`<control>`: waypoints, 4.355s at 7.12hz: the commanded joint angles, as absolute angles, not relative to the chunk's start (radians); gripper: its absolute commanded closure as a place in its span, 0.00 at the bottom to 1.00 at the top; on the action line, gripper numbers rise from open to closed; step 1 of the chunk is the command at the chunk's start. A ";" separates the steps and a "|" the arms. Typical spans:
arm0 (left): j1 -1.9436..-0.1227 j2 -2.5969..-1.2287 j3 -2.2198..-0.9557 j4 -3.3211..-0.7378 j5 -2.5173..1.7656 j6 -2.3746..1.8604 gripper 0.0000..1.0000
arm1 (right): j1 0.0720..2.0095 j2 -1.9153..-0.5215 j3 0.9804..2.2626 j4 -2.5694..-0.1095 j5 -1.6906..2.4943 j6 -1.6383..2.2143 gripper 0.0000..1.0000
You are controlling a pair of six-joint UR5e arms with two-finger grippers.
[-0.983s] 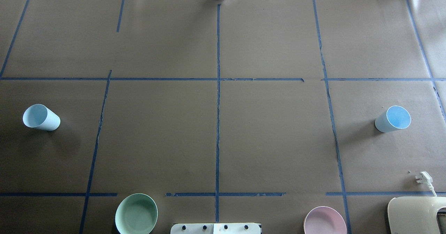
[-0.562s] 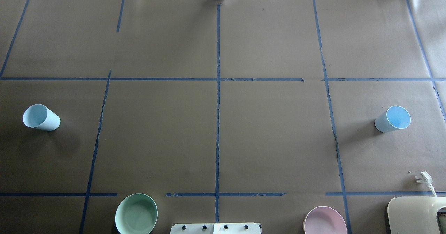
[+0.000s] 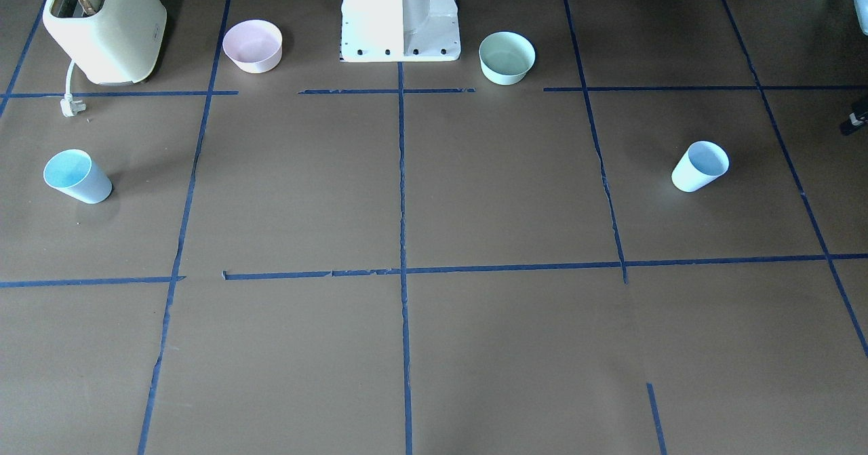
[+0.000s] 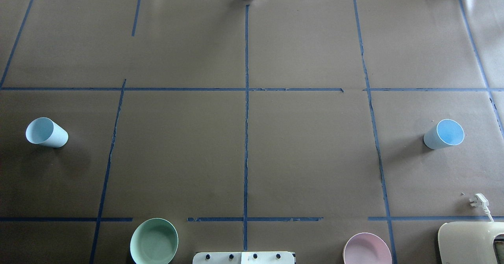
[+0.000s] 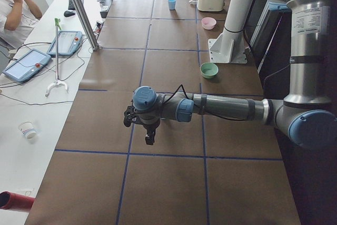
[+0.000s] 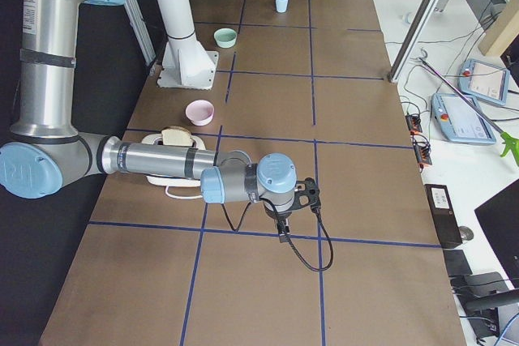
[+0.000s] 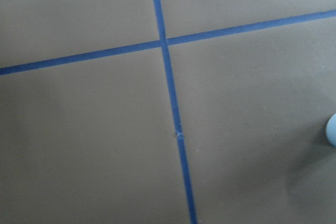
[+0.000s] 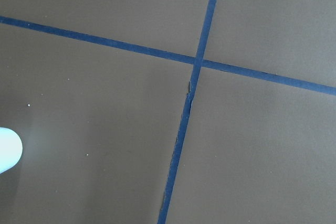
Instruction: Stack blue cups with both arms
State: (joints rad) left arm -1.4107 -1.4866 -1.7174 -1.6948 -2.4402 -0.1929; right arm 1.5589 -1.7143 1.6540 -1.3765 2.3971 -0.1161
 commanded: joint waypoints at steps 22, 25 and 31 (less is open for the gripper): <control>-0.522 -2.365 -1.500 -1.693 -2.062 -1.411 1.00 | 1.557 -1.710 1.594 -1.367 2.537 -0.121 0.00; -0.508 -2.361 -1.486 -1.697 -2.062 -1.410 0.94 | 1.554 -1.709 1.592 -1.367 2.534 -0.120 0.00; -0.572 -2.336 -1.528 -1.829 -2.046 -1.420 0.00 | 1.416 -1.707 1.614 -1.160 2.527 0.271 0.00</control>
State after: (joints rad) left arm -0.5443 -2.3524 -1.5074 -1.8160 -2.0483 -1.4173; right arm 1.4784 -1.7060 1.6084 -1.2896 2.5301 0.0976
